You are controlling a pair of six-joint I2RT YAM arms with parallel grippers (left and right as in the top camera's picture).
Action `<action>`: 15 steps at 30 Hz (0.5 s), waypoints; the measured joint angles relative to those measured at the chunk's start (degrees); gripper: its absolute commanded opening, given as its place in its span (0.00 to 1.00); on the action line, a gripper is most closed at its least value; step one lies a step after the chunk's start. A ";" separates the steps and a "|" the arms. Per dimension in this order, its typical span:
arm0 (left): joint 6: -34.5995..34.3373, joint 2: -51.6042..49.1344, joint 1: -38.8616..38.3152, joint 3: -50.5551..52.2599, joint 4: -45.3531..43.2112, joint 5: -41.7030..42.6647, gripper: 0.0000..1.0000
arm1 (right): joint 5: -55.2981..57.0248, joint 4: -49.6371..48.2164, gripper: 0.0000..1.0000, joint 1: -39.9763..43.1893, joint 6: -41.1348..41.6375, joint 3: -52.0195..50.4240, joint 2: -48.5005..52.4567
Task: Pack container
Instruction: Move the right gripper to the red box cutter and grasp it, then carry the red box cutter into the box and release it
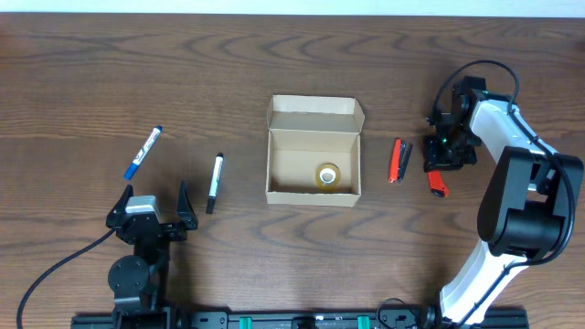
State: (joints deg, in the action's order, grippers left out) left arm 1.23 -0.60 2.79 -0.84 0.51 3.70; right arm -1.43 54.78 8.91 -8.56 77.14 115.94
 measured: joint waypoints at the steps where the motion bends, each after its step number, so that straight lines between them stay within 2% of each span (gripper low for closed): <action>1: 0.00 0.00 0.00 0.00 0.00 0.02 0.95 | -0.02 0.00 0.01 0.00 0.00 0.00 0.00; 9: 0.00 0.00 0.00 0.00 0.00 0.15 0.95 | -0.70 0.00 0.01 0.00 0.42 0.09 -0.09; 15: 0.00 0.00 0.00 0.00 0.00 0.15 0.95 | -10.51 -0.85 0.01 -0.24 -0.04 5.46 -5.57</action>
State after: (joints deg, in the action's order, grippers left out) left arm 1.23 -0.60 2.79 -0.84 0.51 3.86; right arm -11.94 53.93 8.67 -8.60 82.61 110.37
